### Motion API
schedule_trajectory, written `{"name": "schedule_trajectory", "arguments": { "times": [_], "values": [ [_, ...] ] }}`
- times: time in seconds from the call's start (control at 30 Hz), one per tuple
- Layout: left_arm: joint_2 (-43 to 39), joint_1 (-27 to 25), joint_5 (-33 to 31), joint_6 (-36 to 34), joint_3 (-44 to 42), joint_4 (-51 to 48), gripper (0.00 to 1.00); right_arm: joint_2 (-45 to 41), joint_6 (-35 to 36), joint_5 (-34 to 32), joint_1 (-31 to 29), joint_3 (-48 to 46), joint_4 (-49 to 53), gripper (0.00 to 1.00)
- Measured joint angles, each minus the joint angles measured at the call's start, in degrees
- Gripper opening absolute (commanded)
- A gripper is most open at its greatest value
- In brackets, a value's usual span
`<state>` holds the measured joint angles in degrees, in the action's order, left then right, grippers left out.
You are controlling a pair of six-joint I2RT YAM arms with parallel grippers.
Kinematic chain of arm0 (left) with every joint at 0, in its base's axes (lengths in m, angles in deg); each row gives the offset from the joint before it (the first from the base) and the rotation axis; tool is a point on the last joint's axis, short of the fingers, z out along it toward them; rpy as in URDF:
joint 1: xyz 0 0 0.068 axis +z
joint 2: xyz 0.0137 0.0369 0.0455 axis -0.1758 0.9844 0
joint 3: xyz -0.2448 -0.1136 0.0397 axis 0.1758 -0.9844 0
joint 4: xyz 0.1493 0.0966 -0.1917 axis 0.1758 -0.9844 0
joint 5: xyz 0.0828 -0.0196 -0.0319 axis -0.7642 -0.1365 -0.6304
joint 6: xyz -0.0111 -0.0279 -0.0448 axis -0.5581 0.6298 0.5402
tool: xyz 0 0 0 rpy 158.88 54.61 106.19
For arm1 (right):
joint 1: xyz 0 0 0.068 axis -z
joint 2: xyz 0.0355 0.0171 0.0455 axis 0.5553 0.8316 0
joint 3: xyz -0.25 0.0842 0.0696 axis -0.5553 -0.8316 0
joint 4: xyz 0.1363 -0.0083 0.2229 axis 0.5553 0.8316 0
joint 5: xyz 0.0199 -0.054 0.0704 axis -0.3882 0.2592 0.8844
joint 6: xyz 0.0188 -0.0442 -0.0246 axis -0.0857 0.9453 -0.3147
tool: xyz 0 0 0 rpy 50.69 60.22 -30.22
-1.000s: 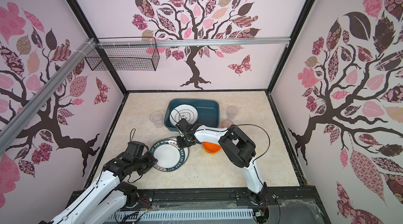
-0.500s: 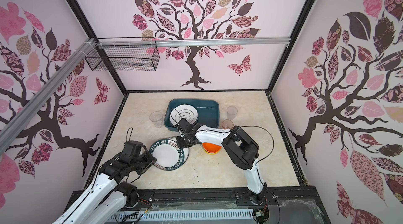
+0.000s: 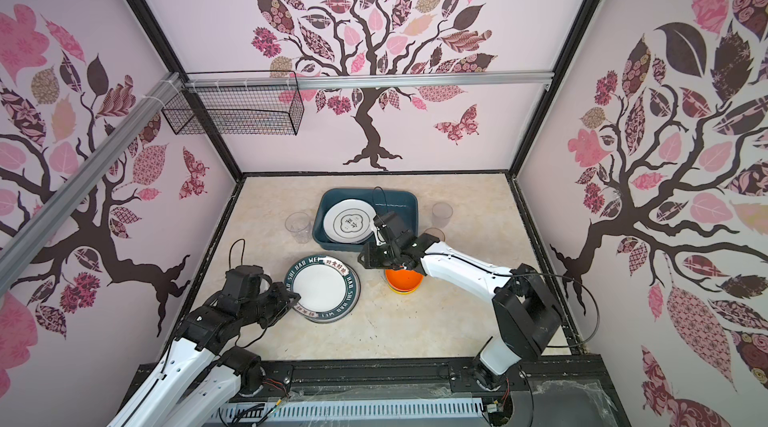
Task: Place the mixed dishes into the plastic bin
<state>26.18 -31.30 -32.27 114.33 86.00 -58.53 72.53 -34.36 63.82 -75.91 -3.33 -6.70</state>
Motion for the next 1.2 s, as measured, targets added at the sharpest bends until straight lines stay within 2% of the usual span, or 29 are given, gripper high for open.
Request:
{"name": "schedule_trajectory", "arguments": {
  "times": [0.33,0.53,0.7,0.93,1.13,1.2],
  "values": [
    [3.7,-1.8,4.5,1.1,2.4,8.0,0.00,-6.3,-5.3,4.8,3.5,-7.5,-6.3,0.49],
    [5.8,-5.5,4.9,2.5,3.2,13.6,0.00,-7.0,-7.5,6.6,4.5,-8.0,-9.0,0.48],
    [6.7,-6.3,5.1,3.9,3.2,16.9,0.00,-7.6,-8.9,7.8,4.7,-8.6,-11.1,0.45],
    [6.9,-6.4,5.8,5.4,3.2,19.4,0.00,-7.7,-10.6,9.0,5.2,-10.0,-13.5,0.36],
    [7.0,-6.5,6.0,6.2,3.2,20.4,0.00,-8.4,-11.5,10.1,5.6,-10.2,-15.6,0.19],
    [7.0,-6.5,6.1,6.5,3.2,20.6,0.08,-8.7,-11.7,10.3,5.8,-10.3,-16.3,0.15]
  ]
}}
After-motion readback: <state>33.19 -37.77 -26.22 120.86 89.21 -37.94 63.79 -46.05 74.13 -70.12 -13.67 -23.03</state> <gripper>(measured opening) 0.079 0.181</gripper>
